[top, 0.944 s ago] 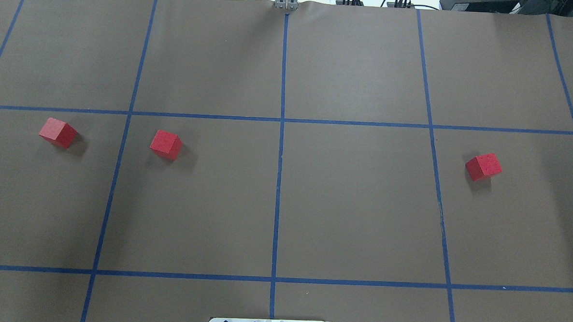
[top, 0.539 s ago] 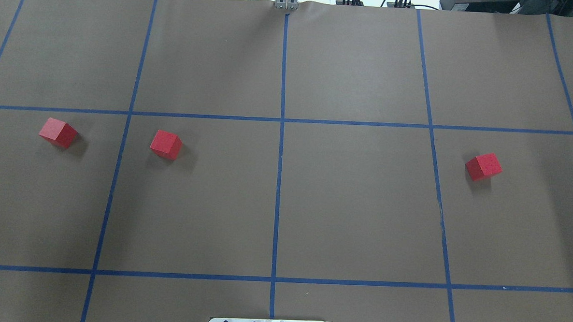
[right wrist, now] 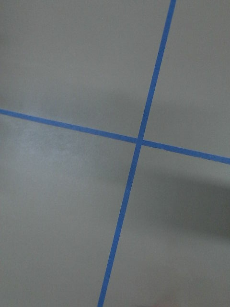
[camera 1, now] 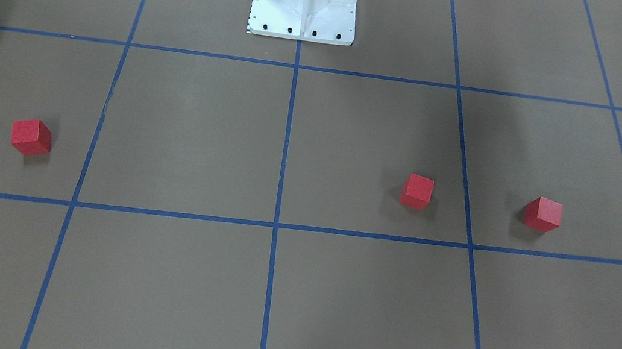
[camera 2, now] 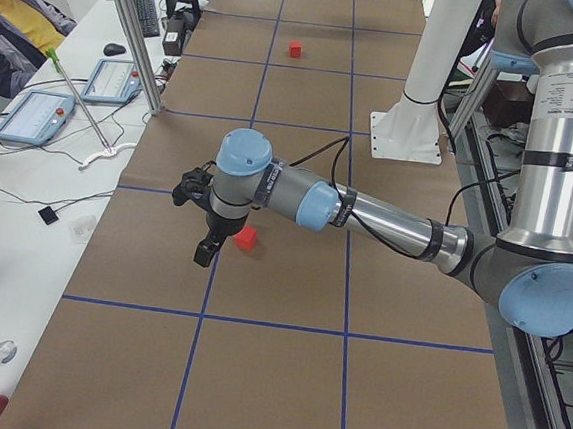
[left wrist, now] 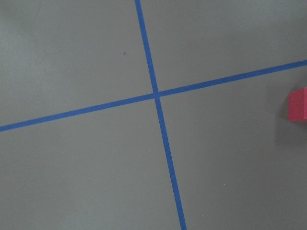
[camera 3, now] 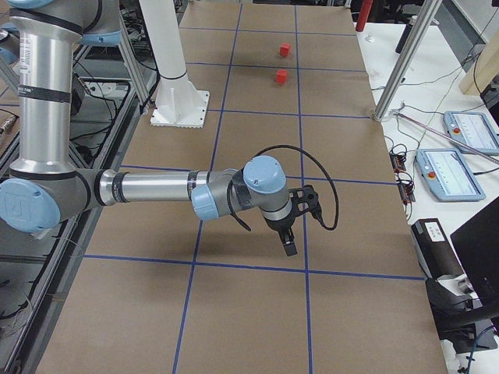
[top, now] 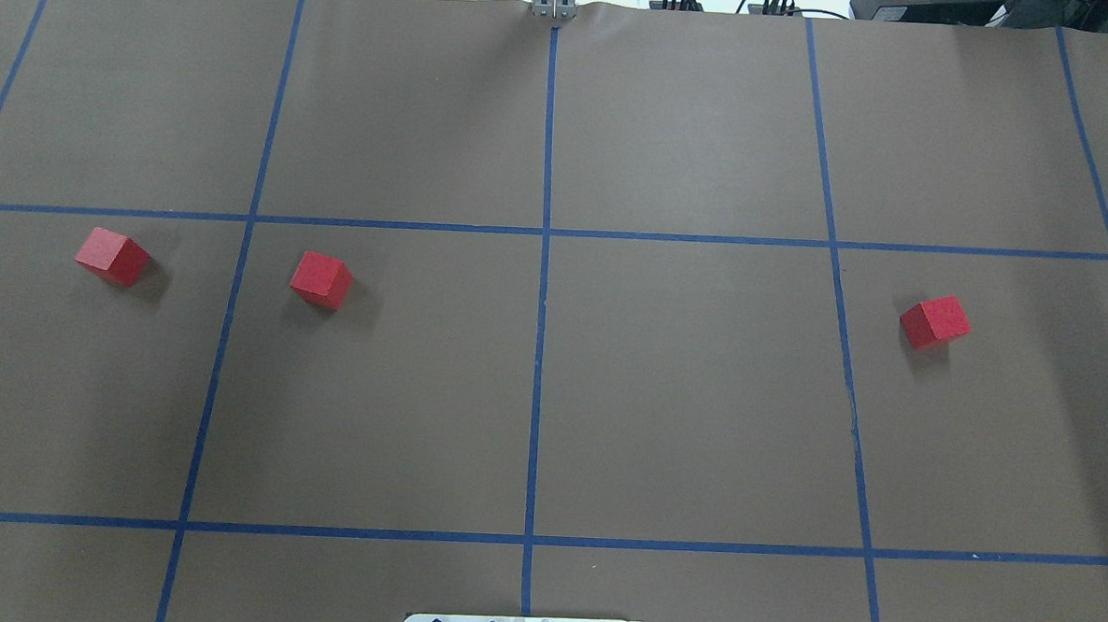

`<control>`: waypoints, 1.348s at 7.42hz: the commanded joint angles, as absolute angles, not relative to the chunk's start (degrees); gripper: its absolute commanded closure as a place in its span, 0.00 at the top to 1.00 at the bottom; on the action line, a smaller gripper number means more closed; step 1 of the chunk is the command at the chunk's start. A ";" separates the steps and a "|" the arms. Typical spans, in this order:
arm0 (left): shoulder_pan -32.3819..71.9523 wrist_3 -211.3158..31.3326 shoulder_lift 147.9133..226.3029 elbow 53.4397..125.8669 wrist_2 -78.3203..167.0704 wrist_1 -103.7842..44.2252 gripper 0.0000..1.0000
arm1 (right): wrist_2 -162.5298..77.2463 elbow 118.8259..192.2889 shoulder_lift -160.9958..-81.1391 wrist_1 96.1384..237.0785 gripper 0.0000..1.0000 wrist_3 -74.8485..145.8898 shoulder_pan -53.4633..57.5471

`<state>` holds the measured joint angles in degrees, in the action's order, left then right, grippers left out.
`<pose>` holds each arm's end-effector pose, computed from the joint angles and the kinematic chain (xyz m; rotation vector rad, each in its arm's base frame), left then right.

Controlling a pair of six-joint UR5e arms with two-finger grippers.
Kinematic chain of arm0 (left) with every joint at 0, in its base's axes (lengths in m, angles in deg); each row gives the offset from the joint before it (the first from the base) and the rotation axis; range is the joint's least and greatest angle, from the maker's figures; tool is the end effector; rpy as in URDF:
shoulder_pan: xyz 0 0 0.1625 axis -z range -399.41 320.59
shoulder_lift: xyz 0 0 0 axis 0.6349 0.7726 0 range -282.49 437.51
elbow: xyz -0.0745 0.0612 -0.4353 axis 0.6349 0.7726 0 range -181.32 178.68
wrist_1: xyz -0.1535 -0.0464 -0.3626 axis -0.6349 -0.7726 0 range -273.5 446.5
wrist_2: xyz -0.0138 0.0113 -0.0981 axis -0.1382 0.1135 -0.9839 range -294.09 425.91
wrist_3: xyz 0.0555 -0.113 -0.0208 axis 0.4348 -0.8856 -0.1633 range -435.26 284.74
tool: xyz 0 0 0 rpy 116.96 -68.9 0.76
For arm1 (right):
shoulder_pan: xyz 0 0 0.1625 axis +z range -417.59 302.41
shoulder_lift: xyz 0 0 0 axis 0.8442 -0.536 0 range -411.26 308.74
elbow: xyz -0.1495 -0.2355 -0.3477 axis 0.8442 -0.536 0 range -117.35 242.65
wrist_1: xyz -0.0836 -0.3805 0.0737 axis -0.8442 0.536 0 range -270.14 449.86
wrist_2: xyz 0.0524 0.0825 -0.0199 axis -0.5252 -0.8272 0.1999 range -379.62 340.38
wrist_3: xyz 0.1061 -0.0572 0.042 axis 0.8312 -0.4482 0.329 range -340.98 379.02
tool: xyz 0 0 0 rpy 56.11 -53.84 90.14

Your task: Form red blocks into L shape at center

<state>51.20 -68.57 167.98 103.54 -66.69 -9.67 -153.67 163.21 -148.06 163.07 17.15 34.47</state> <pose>-0.0522 -0.4904 0.5605 0.4044 0.7116 0.2396 0.0606 -0.4435 0.6315 0.3666 -0.7482 -0.1348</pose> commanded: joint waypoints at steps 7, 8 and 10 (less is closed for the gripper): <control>49.62 -68.67 168.13 97.47 -66.81 -23.01 1.00 | -145.78 160.47 -140.92 157.89 0.99 35.15 7.77; 49.62 -68.58 168.13 97.47 -66.81 -23.01 1.00 | -144.52 161.34 -139.34 157.80 0.99 43.28 4.41; 49.54 -68.58 168.04 97.47 -66.89 -23.10 1.00 | -144.16 161.44 -138.18 155.88 0.99 50.91 0.25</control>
<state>49.59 -68.59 168.11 97.50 -66.86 -23.02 -144.53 161.29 -138.83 157.00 46.35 2.86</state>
